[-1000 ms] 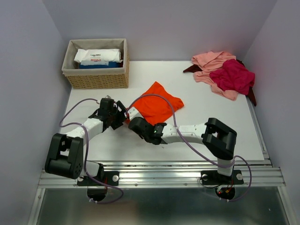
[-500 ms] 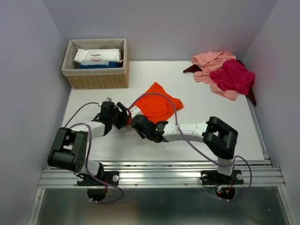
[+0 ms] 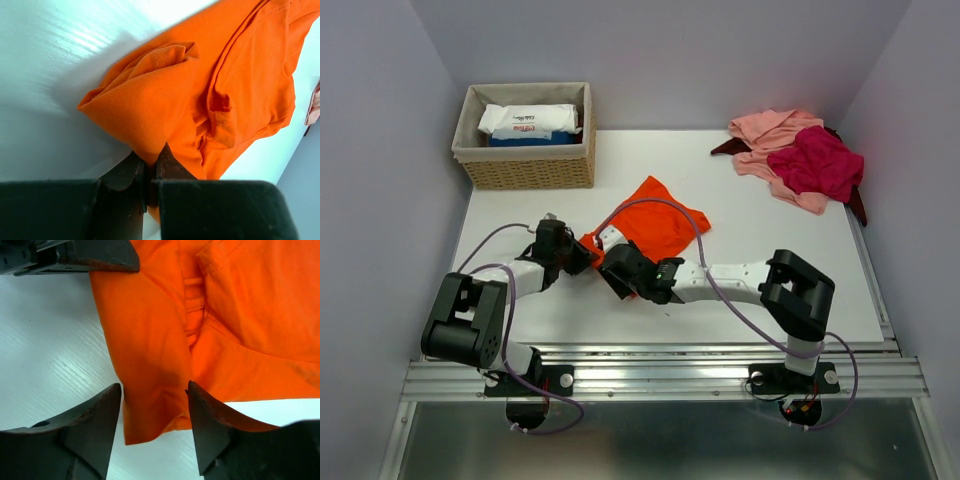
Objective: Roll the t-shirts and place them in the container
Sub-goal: Roll the T-shirt to the center of the board.
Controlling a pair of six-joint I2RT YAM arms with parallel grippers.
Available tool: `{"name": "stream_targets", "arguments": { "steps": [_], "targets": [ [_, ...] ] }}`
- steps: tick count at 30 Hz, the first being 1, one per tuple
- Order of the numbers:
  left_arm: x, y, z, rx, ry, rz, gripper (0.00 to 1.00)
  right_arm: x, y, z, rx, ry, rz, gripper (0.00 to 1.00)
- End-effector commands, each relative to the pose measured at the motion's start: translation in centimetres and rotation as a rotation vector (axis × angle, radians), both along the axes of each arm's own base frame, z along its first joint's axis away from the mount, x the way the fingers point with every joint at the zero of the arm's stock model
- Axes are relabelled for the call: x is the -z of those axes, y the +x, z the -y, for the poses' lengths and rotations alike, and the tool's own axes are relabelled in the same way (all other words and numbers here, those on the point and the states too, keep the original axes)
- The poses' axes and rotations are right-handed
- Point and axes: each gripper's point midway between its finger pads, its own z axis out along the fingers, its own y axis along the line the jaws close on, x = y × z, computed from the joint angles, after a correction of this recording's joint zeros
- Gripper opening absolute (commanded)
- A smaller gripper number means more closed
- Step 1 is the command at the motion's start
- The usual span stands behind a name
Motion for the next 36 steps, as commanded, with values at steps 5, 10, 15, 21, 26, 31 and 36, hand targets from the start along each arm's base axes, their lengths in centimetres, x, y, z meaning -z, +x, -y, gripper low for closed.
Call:
{"name": "stream_targets", "arguments": {
  "steps": [5,10,15,21,26,31,36],
  "targets": [
    [-1.8,0.7,-0.4,-0.001,0.052,-0.032,0.0,-4.3,0.7,-0.7,-0.062,-0.007,0.148,0.78],
    [-2.1,0.6,-0.3,-0.002,0.049,-0.057,0.0,-3.6,-0.1,-1.7,-0.102,-0.029,0.17,0.83],
    [-2.2,0.6,-0.2,-0.014,0.039,-0.071,0.0,-2.5,-0.8,-2.8,-0.143,-0.047,0.204,0.82],
    [-2.2,0.6,-0.1,-0.007,0.032,-0.076,0.0,-0.6,0.1,-3.2,-0.117,-0.097,0.252,0.7],
    [-2.3,0.6,-0.1,-0.008,0.032,-0.072,0.0,0.7,0.3,-3.4,-0.11,-0.132,0.276,0.57],
    [-2.3,0.6,0.0,-0.004,0.032,-0.072,0.0,1.0,1.2,-3.1,-0.062,-0.16,0.315,0.45],
    [-2.9,0.6,-0.2,0.007,0.043,-0.047,0.0,0.5,1.4,-3.0,-0.033,-0.144,0.324,0.1]
  ]
}}
